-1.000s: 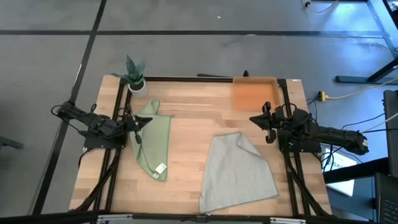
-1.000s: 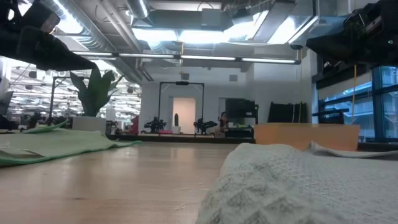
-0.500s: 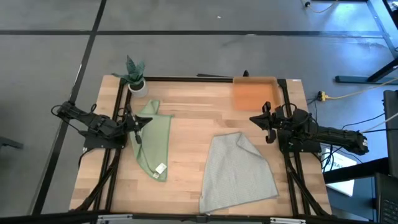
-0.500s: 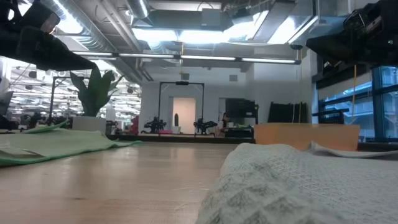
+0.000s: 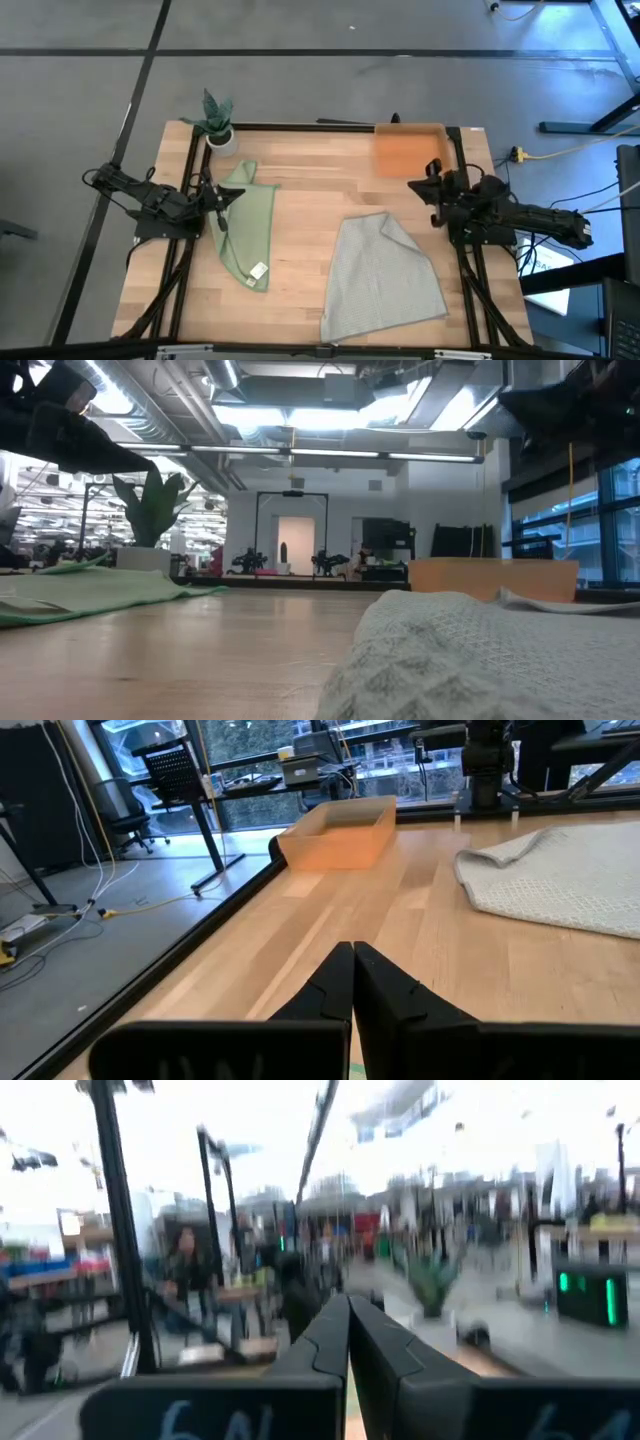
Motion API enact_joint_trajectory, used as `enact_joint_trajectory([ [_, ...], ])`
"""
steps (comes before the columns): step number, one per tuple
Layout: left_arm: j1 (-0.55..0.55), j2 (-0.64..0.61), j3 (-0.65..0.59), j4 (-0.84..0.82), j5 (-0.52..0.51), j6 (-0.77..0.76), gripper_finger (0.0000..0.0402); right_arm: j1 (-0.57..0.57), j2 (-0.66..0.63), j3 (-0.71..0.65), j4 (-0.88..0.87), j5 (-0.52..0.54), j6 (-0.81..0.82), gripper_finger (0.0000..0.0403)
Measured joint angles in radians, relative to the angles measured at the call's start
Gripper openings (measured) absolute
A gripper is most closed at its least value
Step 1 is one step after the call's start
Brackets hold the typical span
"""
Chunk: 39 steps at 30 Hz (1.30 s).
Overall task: Roll microfiber towels into tight, uniform cylinder then place into a basket
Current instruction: Fold the gray microfiber towel
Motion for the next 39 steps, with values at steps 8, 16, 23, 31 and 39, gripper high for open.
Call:
enact_joint_trajectory([
  [8,0.0,0.0,0.0,0.0,0.0,0.0,0.0,0.0,-0.001,0.007,0.161,0.154,0.0,0.0005],
  [16,0.0,0.0,0.0,0.0,0.0,0.0,0.0,0.0,0.0,0.119,0.059,0.248,0.018,0.0004],
  [23,0.0,0.0,0.0,0.014,0.001,-0.01,0.0,0.0,0.036,0.3,-0.316,0.248,0.047,0.0002],
  [31,0.0,0.001,0.0,0.44,0.106,0.152,0.0,0.014,0.169,0.523,-0.669,0.233,0.071,0.0002],
  [39,0.0,0.117,0.114,0.569,0.161,0.285,0.0,0.055,0.329,0.668,-0.758,0.175,-0.034,0.0001],
])
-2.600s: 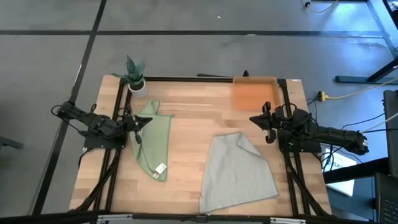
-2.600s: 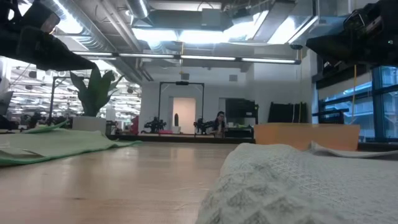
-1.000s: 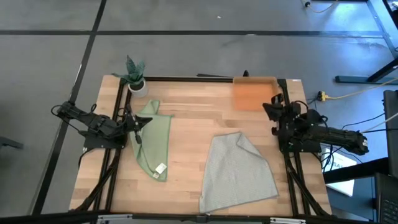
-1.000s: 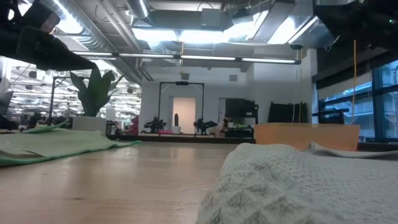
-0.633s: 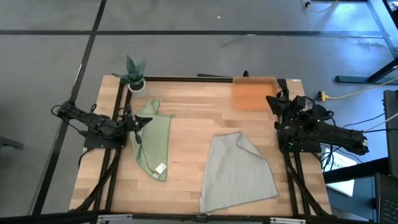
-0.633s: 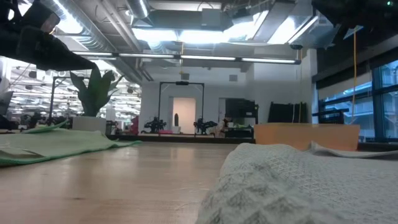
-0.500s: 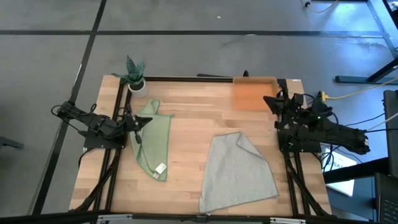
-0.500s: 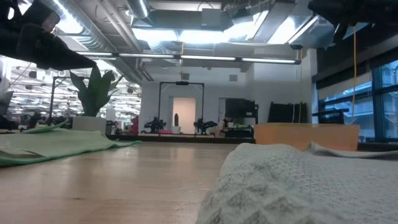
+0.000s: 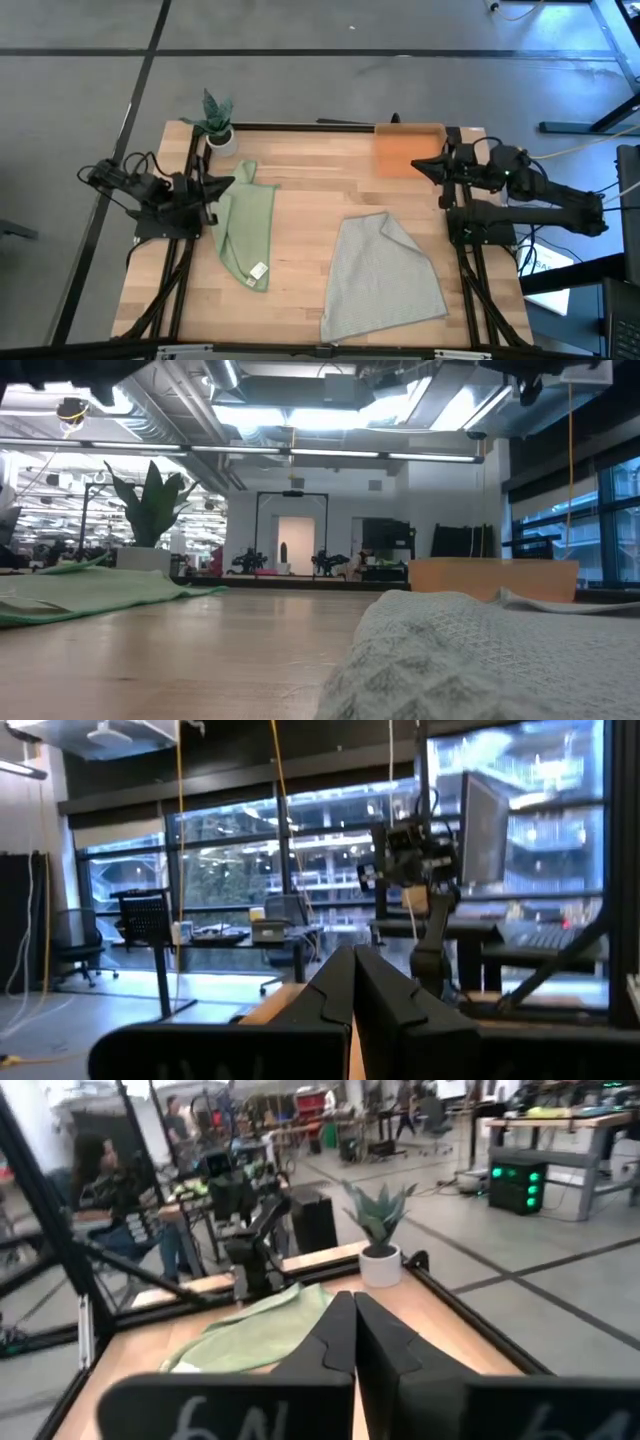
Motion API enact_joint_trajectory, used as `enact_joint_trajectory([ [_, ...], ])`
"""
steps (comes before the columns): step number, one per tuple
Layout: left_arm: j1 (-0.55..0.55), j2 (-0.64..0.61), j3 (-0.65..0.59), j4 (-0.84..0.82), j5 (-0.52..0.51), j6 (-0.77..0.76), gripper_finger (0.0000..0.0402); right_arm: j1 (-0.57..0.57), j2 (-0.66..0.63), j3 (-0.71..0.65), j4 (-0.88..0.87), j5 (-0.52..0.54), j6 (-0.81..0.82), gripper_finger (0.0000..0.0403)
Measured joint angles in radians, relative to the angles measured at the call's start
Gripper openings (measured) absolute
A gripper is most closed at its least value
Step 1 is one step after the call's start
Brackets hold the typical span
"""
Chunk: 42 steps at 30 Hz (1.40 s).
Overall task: Roll microfiber towels into tight, uniform cylinder then place into a basket
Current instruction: Fold the gray microfiber towel
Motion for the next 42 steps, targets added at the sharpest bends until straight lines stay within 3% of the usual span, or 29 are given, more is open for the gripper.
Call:
enact_joint_trajectory([
  [5,0.0,0.189,0.147,-0.031,-0.007,0.073,0.0,0.029,0.072,0.074,-0.035,0.0,-0.034,0.0001],
  [8,0.0,0.31,0.254,-0.108,-0.065,0.065,0.0,0.049,0.101,0.113,-0.09,0.0,-0.056,0.0003],
  [12,0.012,0.457,0.384,-0.294,-0.151,-0.025,0.0,0.083,0.124,0.165,-0.256,0.0,-0.018,0.0004],
  [18,0.071,0.623,0.472,-0.423,-0.15,-0.235,0.0,0.137,0.192,0.167,-0.327,0.005,0.018,0.0002],
  [24,0.126,0.702,0.491,-0.472,-0.03,-0.351,0.0,0.226,0.322,0.167,-0.352,0.008,0.13,0.0002],
  [32,0.163,0.729,0.491,-0.468,0.048,-0.365,0.0,0.314,0.488,0.165,-0.366,-0.026,0.267,0.0011],
  [42,0.199,0.729,0.491,-0.468,0.054,-0.365,0.0,0.314,0.613,0.165,-0.37,0.007,0.424,0.008],
])
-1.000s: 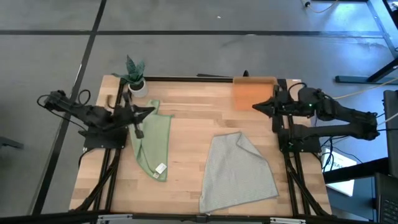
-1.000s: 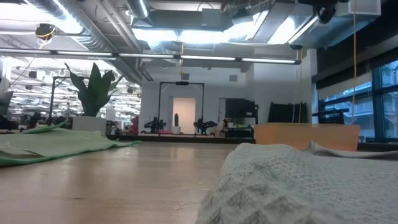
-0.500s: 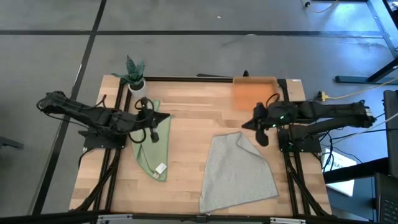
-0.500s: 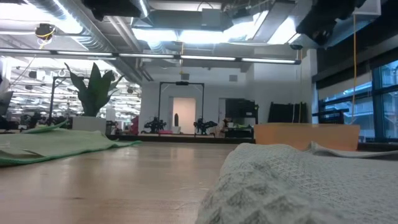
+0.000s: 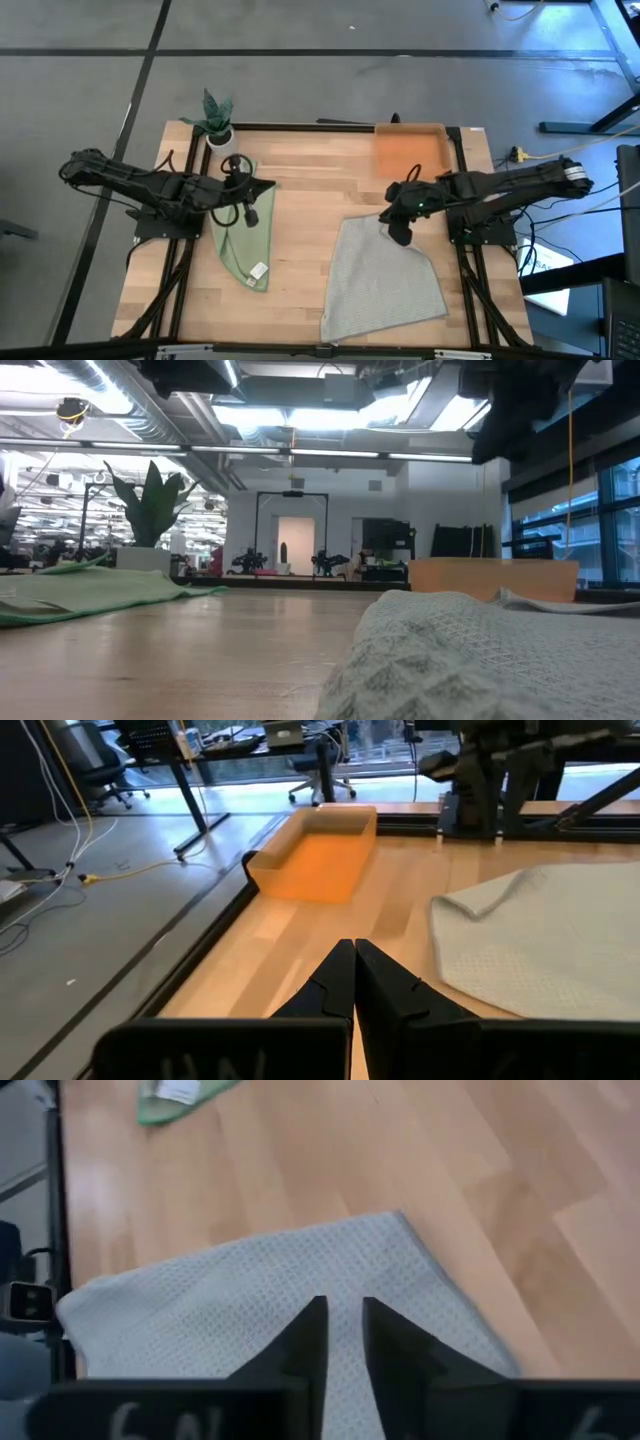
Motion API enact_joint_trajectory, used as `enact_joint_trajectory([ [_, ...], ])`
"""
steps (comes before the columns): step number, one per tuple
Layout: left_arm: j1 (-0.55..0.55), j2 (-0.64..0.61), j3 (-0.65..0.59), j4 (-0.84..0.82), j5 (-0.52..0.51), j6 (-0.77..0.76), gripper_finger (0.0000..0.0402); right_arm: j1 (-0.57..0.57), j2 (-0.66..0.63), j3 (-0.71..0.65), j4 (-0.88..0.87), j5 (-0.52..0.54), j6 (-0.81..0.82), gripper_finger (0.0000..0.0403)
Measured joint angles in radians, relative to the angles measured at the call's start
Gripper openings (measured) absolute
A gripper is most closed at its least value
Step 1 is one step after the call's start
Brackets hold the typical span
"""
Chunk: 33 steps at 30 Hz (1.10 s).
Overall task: Roll microfiber towels into tight, uniform cylinder then place into a basket
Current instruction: Fold the gray microfiber towel
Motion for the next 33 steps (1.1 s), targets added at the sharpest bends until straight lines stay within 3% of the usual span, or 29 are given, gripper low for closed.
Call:
enact_joint_trajectory([
  [4,0.008,0.0,0.0,0.0,0.008,0.008,0.0,0.0,0.048,0.0,-0.01,-0.051,-0.008,0.0109],
  [8,0.008,0.0,0.0,0.006,0.134,0.119,0.0,0.014,0.099,0.0,-0.05,-0.118,-0.071,0.0119],
  [19,0.008,0.0,0.0,0.011,0.16,0.128,0.0,0.021,0.279,0.0,-0.112,-0.069,-0.166,0.0114],
  [23,0.008,0.0,0.0,0.011,0.16,0.131,0.0,0.021,0.349,0.0,-0.112,0.016,-0.194,0.0114],
  [33,0.008,0.0,0.0,0.011,0.16,0.131,0.0,0.019,0.458,0.0,-0.112,0.01,-0.243,0.0114],
])
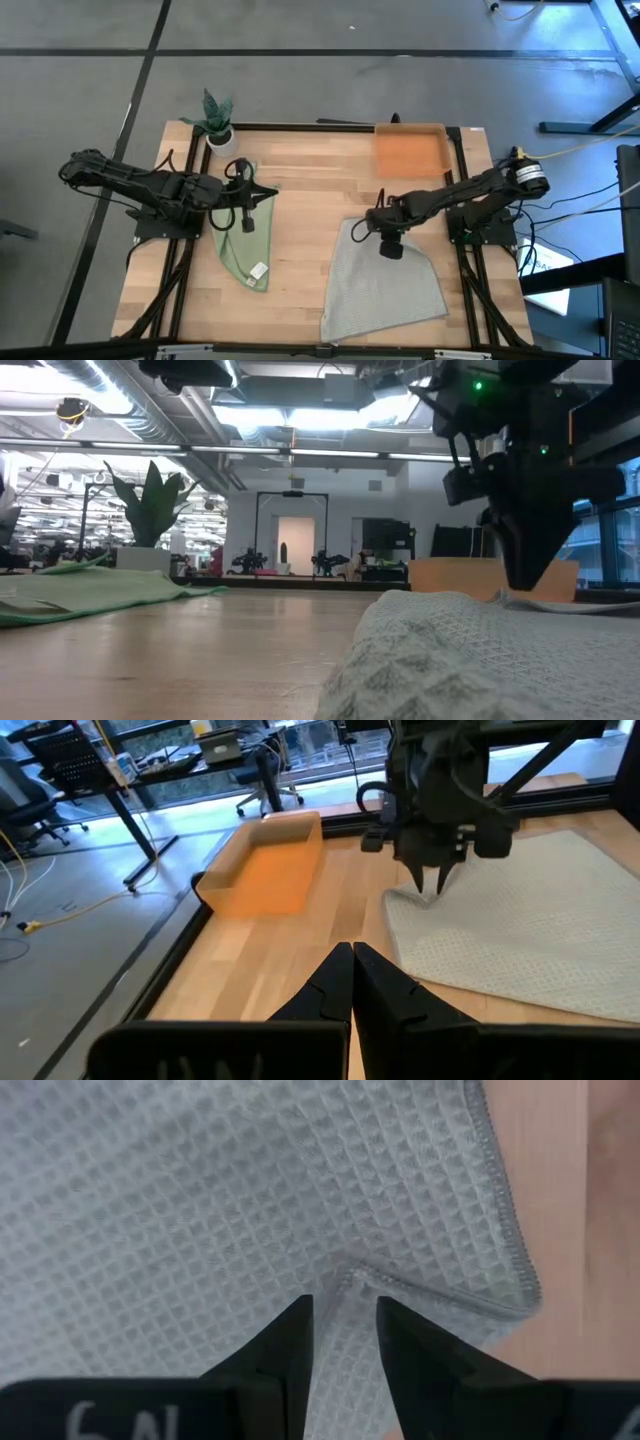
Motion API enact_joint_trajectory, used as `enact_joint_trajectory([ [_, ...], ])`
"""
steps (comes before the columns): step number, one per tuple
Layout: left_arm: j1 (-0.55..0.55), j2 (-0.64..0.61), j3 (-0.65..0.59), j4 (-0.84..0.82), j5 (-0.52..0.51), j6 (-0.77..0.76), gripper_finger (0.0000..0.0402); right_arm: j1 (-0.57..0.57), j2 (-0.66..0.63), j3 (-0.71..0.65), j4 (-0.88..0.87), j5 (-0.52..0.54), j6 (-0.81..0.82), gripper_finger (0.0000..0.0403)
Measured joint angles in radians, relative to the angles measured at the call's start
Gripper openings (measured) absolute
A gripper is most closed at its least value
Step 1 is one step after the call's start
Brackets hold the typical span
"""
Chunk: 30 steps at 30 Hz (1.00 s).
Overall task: Roll microfiber towels into tight, uniform cylinder then place into a basket
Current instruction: Fold the gray microfiber towel
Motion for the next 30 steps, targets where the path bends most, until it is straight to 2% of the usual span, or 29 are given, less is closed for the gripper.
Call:
enact_joint_trajectory([
  [13,0.0,0.0,0.0,0.0,0.0,0.0,0.0,0.0,0.09,0.001,0.02,0.018,0.002,0.0112],
  [17,0.0,0.0,0.0,0.0,0.0,0.0,0.0,0.0,0.093,0.003,0.02,0.018,0.012,0.0083],
  [22,0.0,0.0,0.0,0.0,0.0,0.0,0.0,0.0,0.097,0.029,0.02,0.018,0.029,0.0013],
  [30,0.0,0.0,0.0,0.0,0.0,0.0,0.0,-0.013,0.097,0.135,-0.032,0.048,-0.032,0.0006],
])
